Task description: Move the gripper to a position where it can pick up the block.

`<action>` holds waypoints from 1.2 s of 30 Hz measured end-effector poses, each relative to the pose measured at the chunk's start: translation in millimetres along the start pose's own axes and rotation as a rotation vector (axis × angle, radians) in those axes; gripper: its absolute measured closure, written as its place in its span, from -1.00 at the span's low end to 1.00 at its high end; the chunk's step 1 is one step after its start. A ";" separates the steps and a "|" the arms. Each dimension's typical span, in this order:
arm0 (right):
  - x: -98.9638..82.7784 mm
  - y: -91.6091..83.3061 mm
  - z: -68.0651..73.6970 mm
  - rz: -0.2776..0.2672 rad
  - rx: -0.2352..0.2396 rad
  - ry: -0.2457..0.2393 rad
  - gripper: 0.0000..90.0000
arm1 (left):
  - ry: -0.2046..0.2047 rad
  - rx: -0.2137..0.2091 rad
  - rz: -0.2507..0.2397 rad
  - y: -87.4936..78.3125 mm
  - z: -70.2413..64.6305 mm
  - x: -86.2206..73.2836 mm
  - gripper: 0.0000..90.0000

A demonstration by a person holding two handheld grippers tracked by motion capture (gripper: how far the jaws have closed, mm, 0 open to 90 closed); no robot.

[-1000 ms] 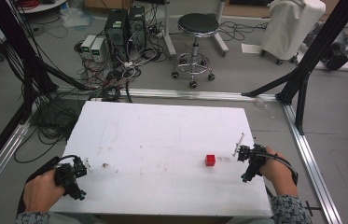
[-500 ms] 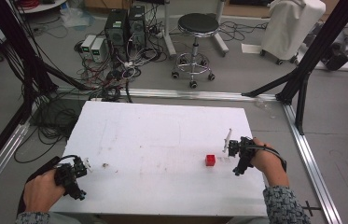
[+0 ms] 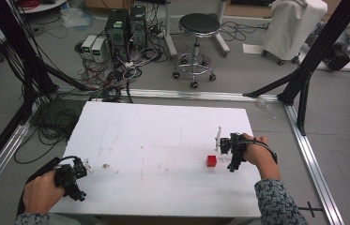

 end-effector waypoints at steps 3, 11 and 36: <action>4.0 2.3 -2.8 -0.003 -0.008 -0.026 -0.76 | 0.004 0.002 0.001 0.1 0.1 0.5 -0.49; 19.2 8.3 -7.0 -0.034 0.002 -0.048 -0.76 | 0.003 0.000 -0.003 -0.1 -0.4 0.8 -0.49; 50.6 42.8 -6.6 -0.030 0.043 -0.118 -0.76 | 0.002 -0.004 -0.004 0.3 -1.4 1.5 -0.49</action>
Point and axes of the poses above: each handheld gripper's, and its own axes: y roughly forward along the jaws, x roughly out of its top, z roughly to its left, the point moved 7 cm from there along y, roughly forward along the jaws, and after that the axes turned 4 degrees about -z, right-handed, at the moved point
